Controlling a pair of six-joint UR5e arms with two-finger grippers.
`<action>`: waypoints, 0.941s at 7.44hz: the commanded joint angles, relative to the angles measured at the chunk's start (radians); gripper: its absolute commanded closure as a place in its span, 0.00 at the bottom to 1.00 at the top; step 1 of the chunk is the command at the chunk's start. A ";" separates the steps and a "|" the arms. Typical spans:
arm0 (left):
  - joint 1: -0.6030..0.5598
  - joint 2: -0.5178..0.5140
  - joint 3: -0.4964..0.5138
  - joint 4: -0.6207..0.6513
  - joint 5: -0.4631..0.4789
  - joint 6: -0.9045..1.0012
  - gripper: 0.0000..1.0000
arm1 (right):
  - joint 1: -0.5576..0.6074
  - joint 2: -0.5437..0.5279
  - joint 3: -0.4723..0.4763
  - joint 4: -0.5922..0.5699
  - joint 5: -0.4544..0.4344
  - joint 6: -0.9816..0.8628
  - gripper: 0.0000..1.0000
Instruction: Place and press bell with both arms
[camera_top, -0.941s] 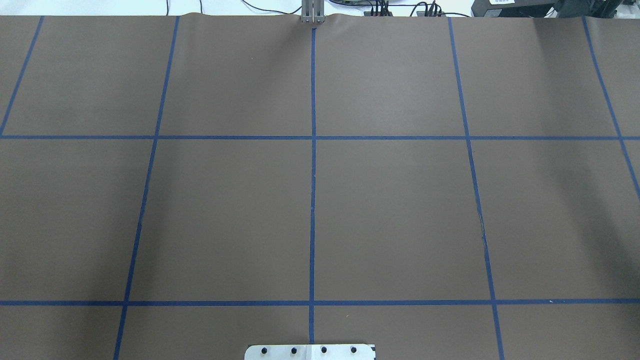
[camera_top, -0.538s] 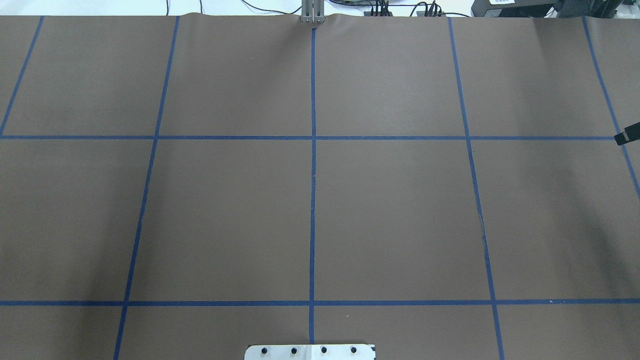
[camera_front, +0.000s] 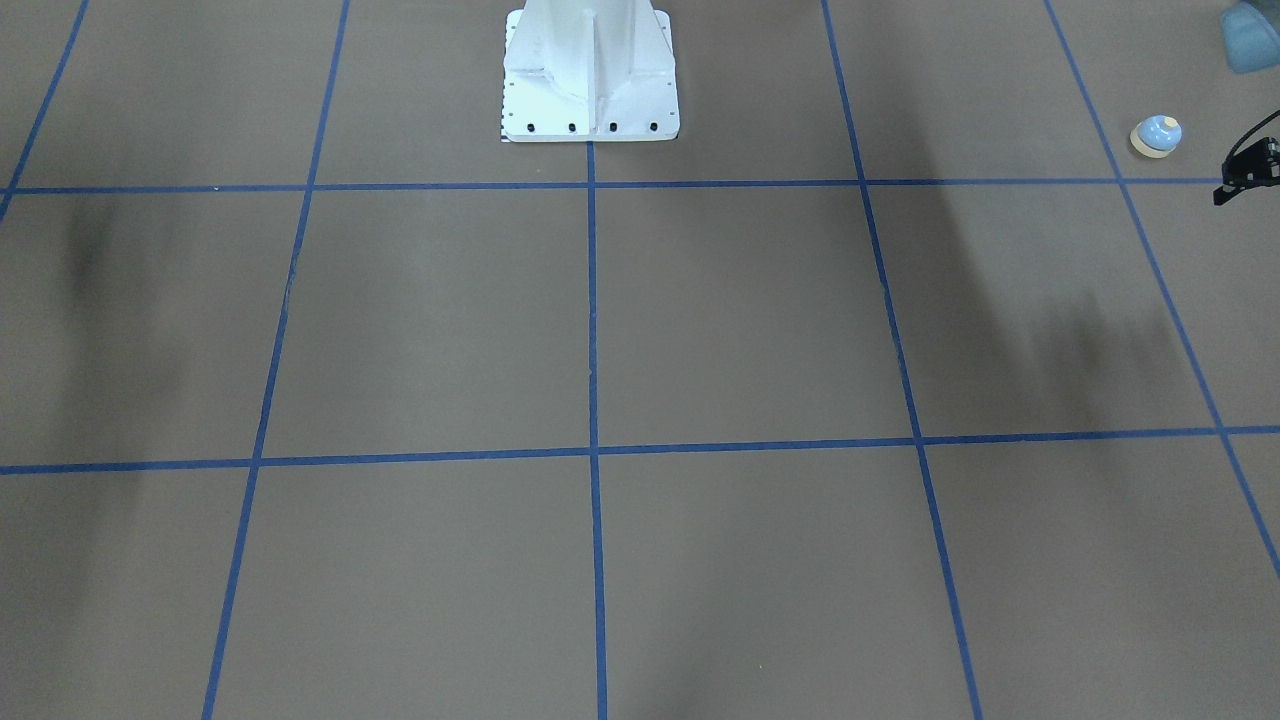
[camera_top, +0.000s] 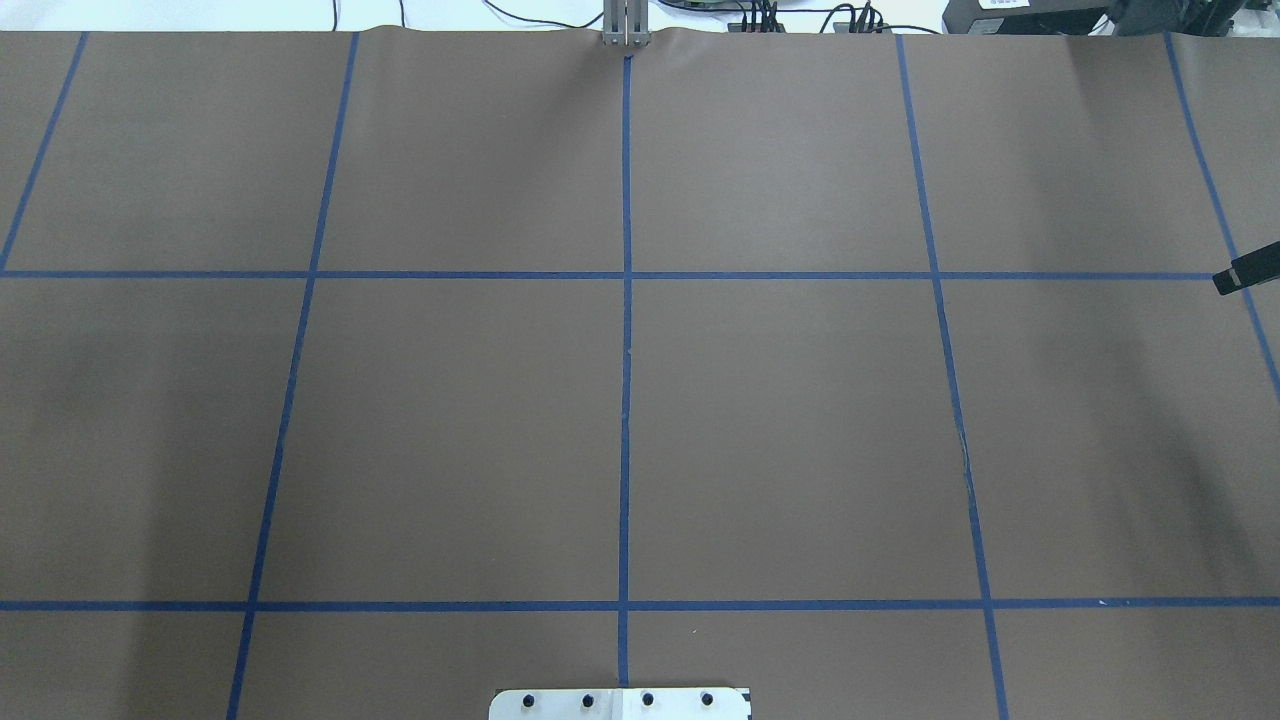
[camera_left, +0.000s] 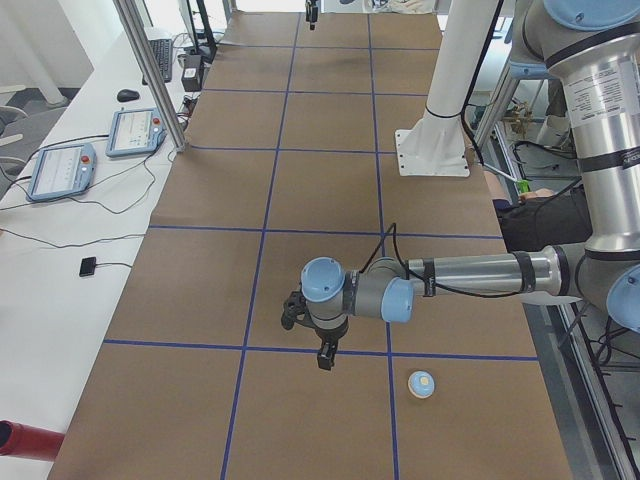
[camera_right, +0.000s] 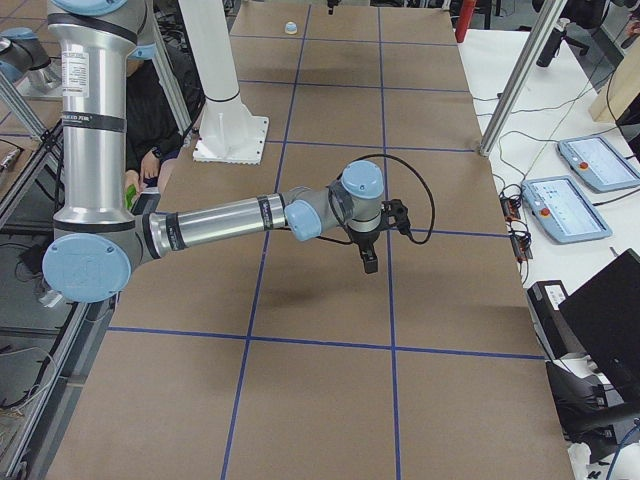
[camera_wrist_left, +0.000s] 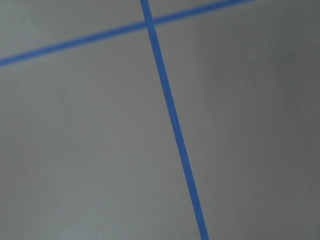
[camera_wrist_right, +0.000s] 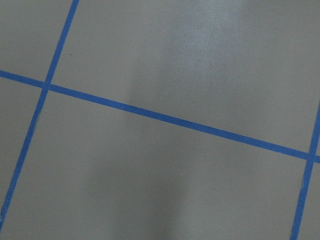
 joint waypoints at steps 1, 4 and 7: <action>0.065 0.039 0.082 0.000 -0.002 0.003 0.00 | 0.000 0.000 0.000 0.001 0.000 0.000 0.00; 0.124 0.083 0.115 0.000 -0.046 0.003 0.00 | 0.000 -0.002 0.001 0.003 0.000 0.000 0.00; 0.181 0.101 0.117 0.000 -0.059 -0.002 0.00 | 0.000 -0.002 0.001 0.006 0.000 0.000 0.00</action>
